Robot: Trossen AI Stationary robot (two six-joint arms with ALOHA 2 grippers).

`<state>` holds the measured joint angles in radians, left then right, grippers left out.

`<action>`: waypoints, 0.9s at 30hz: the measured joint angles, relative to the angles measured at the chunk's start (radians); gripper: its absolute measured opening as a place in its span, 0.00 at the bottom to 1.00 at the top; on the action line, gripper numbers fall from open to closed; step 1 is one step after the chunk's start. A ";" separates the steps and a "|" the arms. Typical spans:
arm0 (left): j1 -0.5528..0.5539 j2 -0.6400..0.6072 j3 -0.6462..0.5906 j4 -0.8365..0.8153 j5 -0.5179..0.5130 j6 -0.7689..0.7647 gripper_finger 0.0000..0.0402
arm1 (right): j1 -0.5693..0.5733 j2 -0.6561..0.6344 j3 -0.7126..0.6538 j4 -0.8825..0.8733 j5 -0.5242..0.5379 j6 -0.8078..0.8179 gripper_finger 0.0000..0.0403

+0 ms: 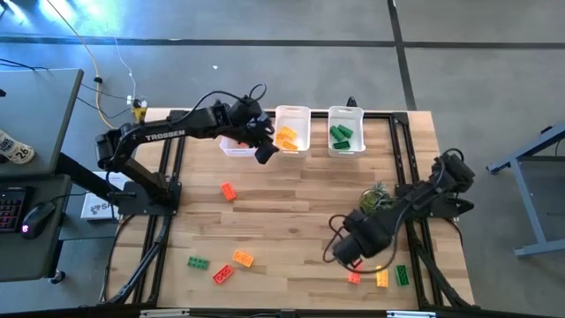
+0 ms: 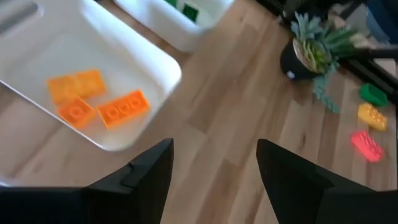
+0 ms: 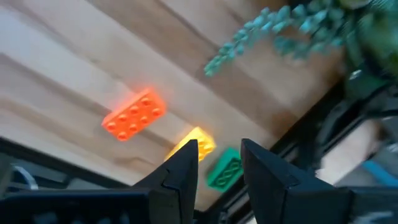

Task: Sort & place blocks by color
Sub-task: Put the orange game piece into the transparent bin

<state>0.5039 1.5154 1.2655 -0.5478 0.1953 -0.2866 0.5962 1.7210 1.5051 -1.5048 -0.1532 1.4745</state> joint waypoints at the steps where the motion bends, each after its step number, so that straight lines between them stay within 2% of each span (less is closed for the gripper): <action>1: -0.009 0.000 0.000 -0.012 -0.001 -0.003 0.54 | 0.013 -0.001 0.000 0.016 0.000 0.029 0.27; 9: -0.090 0.000 0.000 -0.086 -0.140 -0.008 0.54 | 0.106 -0.001 0.000 0.121 0.048 0.319 0.27; 16: -0.122 0.000 0.000 -0.085 -0.170 0.028 0.54 | 0.170 -0.001 0.000 0.169 0.101 0.550 0.28; 23: -0.126 0.000 0.000 -0.085 -0.157 0.074 0.54 | 0.210 0.000 0.000 0.222 0.180 0.751 0.41; 27: -0.126 0.000 0.000 -0.085 -0.157 0.109 0.54 | 0.209 0.013 0.001 0.258 0.166 0.773 0.49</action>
<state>0.3779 1.5154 1.2652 -0.6331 0.0387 -0.1773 0.8056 1.7343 1.5059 -1.2470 0.0124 2.2473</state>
